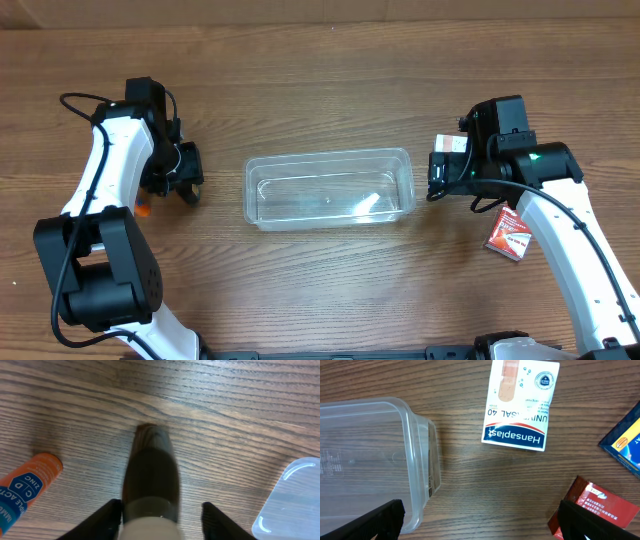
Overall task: Pack container
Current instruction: 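Move left gripper to the dark bottle and grasp it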
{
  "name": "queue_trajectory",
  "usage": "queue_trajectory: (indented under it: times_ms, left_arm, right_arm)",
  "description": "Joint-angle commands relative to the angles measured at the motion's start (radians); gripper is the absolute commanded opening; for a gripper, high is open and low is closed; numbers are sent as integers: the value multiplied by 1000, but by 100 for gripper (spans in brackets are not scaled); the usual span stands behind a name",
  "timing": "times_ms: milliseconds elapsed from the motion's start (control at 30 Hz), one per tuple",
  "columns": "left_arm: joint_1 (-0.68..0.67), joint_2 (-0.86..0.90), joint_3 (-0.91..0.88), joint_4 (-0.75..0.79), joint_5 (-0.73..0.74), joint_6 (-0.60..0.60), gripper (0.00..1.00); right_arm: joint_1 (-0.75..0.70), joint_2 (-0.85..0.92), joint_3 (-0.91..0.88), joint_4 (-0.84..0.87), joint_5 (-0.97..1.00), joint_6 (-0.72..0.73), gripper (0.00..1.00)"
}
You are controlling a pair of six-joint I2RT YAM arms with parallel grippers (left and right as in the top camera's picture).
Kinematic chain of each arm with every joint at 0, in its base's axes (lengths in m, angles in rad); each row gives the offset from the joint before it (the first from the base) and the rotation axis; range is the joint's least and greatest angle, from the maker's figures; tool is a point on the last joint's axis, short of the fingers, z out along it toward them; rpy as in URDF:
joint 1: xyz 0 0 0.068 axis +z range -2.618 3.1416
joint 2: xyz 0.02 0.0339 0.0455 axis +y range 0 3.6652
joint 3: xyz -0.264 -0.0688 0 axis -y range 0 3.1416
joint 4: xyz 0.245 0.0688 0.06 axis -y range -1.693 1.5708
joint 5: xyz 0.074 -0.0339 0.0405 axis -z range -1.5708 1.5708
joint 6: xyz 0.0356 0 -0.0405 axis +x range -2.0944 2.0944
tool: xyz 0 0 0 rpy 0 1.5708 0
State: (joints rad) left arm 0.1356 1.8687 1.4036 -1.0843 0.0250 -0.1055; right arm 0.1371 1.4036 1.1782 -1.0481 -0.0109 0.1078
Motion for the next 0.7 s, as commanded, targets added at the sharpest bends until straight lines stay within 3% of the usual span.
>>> queue_trajectory:
  times_ms: [0,233,533,667]
  left_arm:
    - [4,6,21,-2,-10,-7,49]
    - [4,6,21,-2,-16,-7,40]
    - [3,6,21,-3,-58,-7,36]
    - [0,2,26,-4,-58,-8,24]
  right_arm:
    - [-7,-4,31,3,6,-3,100]
    - [-7,-4,31,2,6,-3,100]
    - [-7,-4,31,2,6,-3,100]
    - [-7,-4,31,3,6,-3,100]
